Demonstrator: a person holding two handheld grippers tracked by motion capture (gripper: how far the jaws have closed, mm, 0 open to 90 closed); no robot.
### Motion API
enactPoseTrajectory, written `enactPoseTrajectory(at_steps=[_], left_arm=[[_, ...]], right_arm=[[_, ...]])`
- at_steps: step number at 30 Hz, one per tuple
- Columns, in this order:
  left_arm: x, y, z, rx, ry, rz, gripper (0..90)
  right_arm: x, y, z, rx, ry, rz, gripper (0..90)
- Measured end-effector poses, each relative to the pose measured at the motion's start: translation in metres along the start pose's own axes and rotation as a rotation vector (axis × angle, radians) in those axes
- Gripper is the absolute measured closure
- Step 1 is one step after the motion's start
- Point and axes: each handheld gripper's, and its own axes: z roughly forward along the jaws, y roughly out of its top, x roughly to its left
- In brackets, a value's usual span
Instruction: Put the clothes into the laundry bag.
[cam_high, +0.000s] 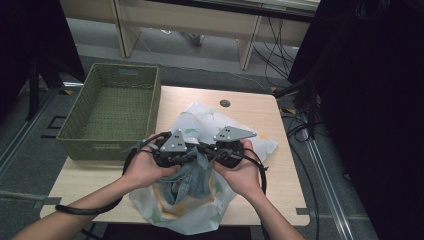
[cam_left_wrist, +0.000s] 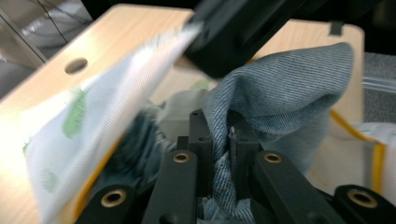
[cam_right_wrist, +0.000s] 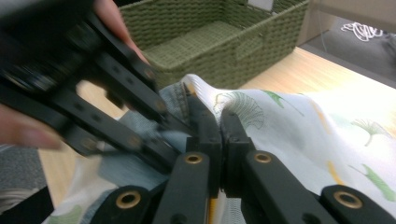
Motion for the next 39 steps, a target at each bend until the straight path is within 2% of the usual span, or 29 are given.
enactPoseTrajectory(at_steps=[2, 3, 6, 9, 12, 14, 15, 17, 18, 20, 21, 22, 23, 25, 27, 29, 30, 34, 37, 39], left_arm=[[0.004, -0.006, 0.017, 0.038, 0.001, -0.018, 82.1], [0.006, -0.009, 0.024, 0.044, 0.002, -0.022, 82.0], [0.010, -0.022, 0.047, 0.089, 0.008, -0.038, 81.8], [0.008, -0.030, 0.060, 0.106, 0.001, -0.053, 81.2], [0.006, -0.030, 0.063, 0.113, 0.002, -0.034, 79.5], [0.005, -0.029, 0.061, 0.105, -0.010, -0.028, 76.2], [0.004, -0.028, 0.059, 0.098, -0.031, -0.018, 72.7], [0.003, -0.027, 0.052, 0.071, -0.048, -0.013, 61.2], [0.001, -0.026, 0.046, 0.057, -0.037, -0.016, 55.9], [-0.002, -0.023, 0.033, 0.025, -0.034, 0.005, 49.2], [-0.001, -0.020, 0.022, -0.011, -0.018, 0.042, 46.1], [-0.003, -0.019, 0.016, -0.027, -0.028, 0.024, 43.1], [-0.005, -0.018, 0.002, -0.046, -0.023, 0.004, 41.7], [-0.001, -0.017, -0.019, -0.077, 0.010, 0.014, 39.6], [0.005, -0.020, -0.038, -0.096, 0.033, -0.008, 37.2], [0.011, -0.026, -0.048, -0.071, 0.042, -0.015, 34.7], [0.015, -0.032, -0.050, -0.038, 0.039, -0.026, 33.2], [0.023, -0.061, -0.037, 0.075, -0.001, -0.061, 30.8], [0.026, -0.068, -0.026, 0.087, 0.010, -0.066, 30.5], [0.027, -0.068, -0.019, 0.086, 0.022, -0.055, 43.5]], right_arm=[[-0.002, -0.002, 0.001, 0.013, -0.006, 0.028, 90.0], [-0.004, -0.003, 0.002, 0.012, -0.009, 0.012, 90.0], [-0.009, -0.006, 0.004, 0.027, -0.021, 0.009, 90.0], [-0.015, -0.012, 0.007, 0.055, -0.029, 0.021, 90.0], [-0.020, -0.018, 0.010, 0.085, -0.040, 0.025, 90.0], [-0.021, -0.021, 0.011, 0.104, -0.047, 0.037, 90.0], [-0.022, -0.022, 0.012, 0.106, -0.048, 0.031, 90.0], [-0.024, -0.024, 0.013, 0.119, -0.051, 0.028, 90.0], [-0.024, -0.025, 0.013, 0.120, -0.051, 0.028, 90.0], [-0.025, -0.027, 0.014, 0.128, -0.054, 0.032, 90.0], [-0.025, -0.027, 0.014, 0.132, -0.056, 0.033, 90.0], [-0.026, -0.028, 0.015, 0.134, -0.057, 0.031, 90.0], [-0.027, -0.028, 0.015, 0.135, -0.056, 0.033, 90.0], [-0.027, -0.029, 0.015, 0.138, -0.065, 0.032, 90.0], [-0.028, -0.029, 0.015, 0.138, -0.069, 0.036, 90.0], [-0.029, -0.029, 0.015, 0.139, -0.073, 0.042, 90.0], [-0.029, -0.029, 0.015, 0.140, -0.073, 0.040, 90.0], [-0.028, -0.028, 0.016, 0.145, -0.074, 0.033, 90.0], [-0.028, -0.029, 0.016, 0.151, -0.073, 0.039, 90.0], [-0.029, -0.029, 0.017, 0.151, -0.073, 0.030, 90.0]])
